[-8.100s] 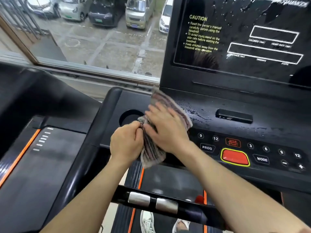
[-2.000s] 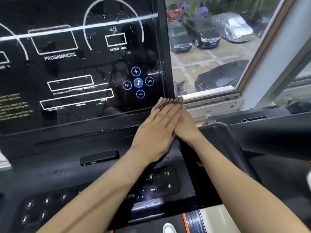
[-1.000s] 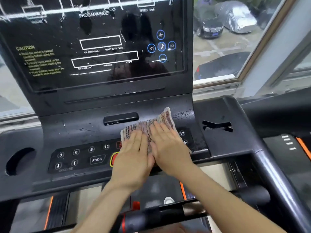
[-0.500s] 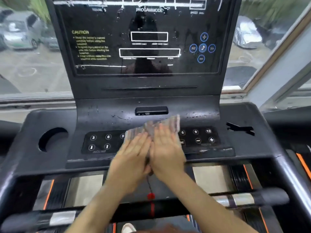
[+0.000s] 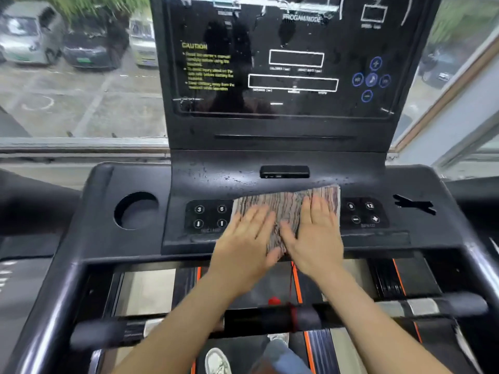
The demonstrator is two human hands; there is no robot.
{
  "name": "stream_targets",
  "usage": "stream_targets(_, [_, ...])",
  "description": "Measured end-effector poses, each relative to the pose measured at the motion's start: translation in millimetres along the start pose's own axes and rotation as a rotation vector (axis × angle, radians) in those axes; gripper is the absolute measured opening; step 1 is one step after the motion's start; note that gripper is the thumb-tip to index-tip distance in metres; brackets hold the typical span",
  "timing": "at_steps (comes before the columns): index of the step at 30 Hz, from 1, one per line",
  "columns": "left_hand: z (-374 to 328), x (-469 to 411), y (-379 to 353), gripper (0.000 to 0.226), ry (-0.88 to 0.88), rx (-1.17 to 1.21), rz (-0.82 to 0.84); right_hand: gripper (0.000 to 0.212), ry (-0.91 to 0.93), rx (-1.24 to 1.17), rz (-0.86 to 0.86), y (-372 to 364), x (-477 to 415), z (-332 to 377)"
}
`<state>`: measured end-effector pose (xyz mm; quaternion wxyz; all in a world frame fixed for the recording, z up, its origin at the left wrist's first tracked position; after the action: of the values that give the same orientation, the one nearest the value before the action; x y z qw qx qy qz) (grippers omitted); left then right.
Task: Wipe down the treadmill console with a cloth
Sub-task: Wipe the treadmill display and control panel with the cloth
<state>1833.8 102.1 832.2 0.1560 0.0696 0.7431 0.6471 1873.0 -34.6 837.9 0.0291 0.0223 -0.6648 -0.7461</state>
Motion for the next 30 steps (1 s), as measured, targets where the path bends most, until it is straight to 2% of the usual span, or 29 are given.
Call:
stream_targets(3, [26.9,17.2,5.9,0.066,0.02,-0.014,0.018,0.081,0.029,-0.043,-0.076,-7.6,4.8,45.7])
stream_targets(7, [104.6,72.2,16.7,0.071,0.195,0.001,0.013,0.075,0.312,-0.097,-0.016,-26.2,16.0,139.1])
stream_targets(10, [144.7,98.9,20.9,0.075,0.341,0.038,0.055,0.084,0.487,-0.123,0.018,-22.6,16.1,181.4])
stream_targets(13, [149.5,104.9,29.2,0.078,0.387,0.042,0.011,0.089,0.538,-0.203,0.034,-2.4,14.8,168.0])
stream_targets(15, [137.1,107.5,38.3,0.079,0.379,0.1,-0.079,0.078,0.604,-0.23,-0.097,16.5,28.3,148.1])
stream_targets(17, [120.6,109.9,39.9,0.067,0.31,0.116,-0.163,0.066,0.705,-0.223,-0.191,15.5,45.7,133.7])
stream_targets(20, [116.6,111.2,29.9,0.057,0.311,0.074,-0.171,0.059,0.725,-0.174,-0.166,-9.3,53.5,123.5])
stream_targets(23, [119.2,111.2,34.3,0.035,0.313,0.103,-0.245,0.032,0.771,-0.187,-0.223,-11.4,49.5,125.0])
stream_targets(26, [121.8,111.1,48.0,0.021,0.379,0.271,-0.278,0.018,0.793,-0.36,-0.181,-1.0,40.0,120.0])
stream_targets(28, [130.3,110.2,50.9,0.011,0.549,0.535,-0.24,0.013,0.713,-0.562,-0.038,12.6,28.4,118.4])
stream_targets(30, [133.2,103.4,54.6,0.013,0.705,0.791,-0.176,0.011,0.579,-0.699,0.121,27.4,11.1,120.1])
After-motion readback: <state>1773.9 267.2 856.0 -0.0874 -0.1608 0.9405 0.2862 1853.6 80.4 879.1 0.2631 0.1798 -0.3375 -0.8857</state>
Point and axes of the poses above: each hand's wrist, its own x-axis away from the middle knuckle, its own y-axis out of the back of the hand, z = x × y, the point moved 6 cm from there along -x, towards the middle knuckle, and after that the axes turned 1 degree about -z, right-handed, at the moved point
